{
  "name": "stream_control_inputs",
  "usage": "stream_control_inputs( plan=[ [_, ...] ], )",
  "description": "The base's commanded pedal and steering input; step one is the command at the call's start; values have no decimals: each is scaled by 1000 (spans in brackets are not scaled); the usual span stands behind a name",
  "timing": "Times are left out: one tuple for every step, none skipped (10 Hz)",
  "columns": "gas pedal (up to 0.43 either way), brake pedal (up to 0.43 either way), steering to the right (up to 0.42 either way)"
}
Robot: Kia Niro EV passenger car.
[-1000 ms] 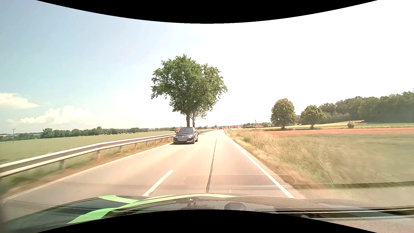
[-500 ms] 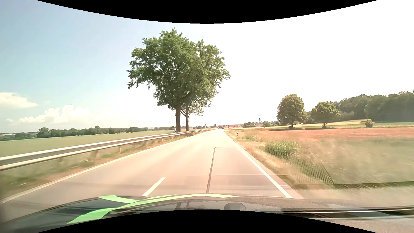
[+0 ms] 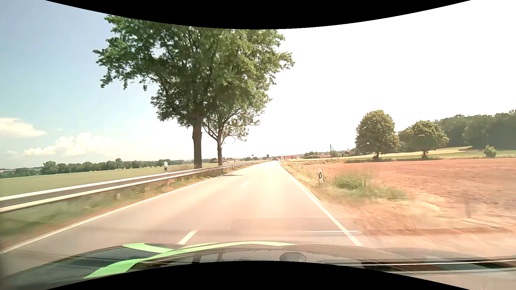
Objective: Follow the waypoints while adhering to traffic rules and regulations
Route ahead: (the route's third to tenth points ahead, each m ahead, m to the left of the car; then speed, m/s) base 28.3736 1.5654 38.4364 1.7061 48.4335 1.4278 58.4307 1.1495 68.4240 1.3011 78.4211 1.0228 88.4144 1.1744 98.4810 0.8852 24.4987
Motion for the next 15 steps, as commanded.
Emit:
stream_control_inputs(
  plan=[
    [248, 0, -4],
    [248, 0, -3],
    [248, 0, -3],
    [240, 0, -3],
    [197, 0, -3],
    [197, 0, -3],
    [189, 0, -2],
    [189, 0, -1],
    [189, 0, -1],
    [177, 0, -1],
    [169, 0, -1],
    [169, 0, -2],
    [177, 0, -1],
    [209, 0, -1],
    [240, 0, -1]
  ],
)
